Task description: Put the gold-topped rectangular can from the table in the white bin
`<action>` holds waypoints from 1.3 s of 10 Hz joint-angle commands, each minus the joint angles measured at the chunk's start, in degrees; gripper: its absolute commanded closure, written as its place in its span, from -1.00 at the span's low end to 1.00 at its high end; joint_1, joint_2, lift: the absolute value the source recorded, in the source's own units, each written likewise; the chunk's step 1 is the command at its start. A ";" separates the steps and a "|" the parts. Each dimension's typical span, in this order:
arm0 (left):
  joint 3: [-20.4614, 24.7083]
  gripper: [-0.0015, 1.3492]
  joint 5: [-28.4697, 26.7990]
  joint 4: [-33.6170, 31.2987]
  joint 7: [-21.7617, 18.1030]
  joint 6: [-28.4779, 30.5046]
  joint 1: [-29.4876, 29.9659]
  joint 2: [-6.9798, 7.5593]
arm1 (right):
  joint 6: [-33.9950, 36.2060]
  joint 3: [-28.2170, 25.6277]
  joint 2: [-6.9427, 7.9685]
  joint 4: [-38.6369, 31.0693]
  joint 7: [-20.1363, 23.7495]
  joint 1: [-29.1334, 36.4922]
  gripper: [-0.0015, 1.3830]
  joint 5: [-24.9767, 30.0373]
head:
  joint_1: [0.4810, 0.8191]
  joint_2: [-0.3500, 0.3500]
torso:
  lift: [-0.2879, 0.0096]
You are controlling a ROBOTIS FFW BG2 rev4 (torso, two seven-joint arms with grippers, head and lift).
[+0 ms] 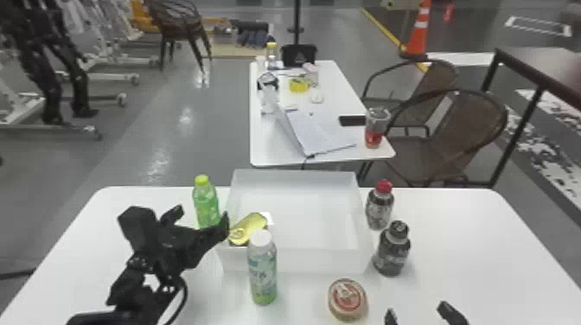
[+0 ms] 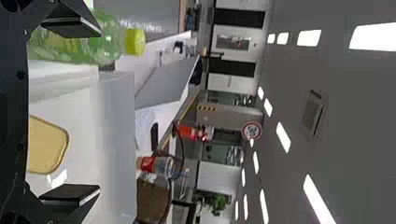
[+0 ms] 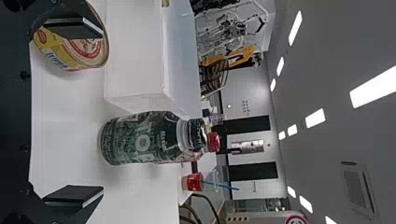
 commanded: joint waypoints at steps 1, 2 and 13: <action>2.24 -0.81 0.46 -7.57 5.74 -1.91 8.24 -0.36 | 0.00 -0.09 0.00 -0.39 0.00 0.41 -0.83 0.01 | -0.60 0.00 | 0.26; 3.65 -0.81 1.25 -10.82 9.25 -3.23 12.90 -0.63 | 0.00 -0.09 -0.09 -0.65 0.00 0.67 -0.83 -0.08 | -0.60 0.00 | 0.26; 2.77 -0.81 -4.29 -16.01 20.94 -10.17 31.18 -3.85 | 0.00 -0.97 -1.06 -4.52 0.00 3.66 -0.83 -0.52 | -0.60 0.00 | 0.26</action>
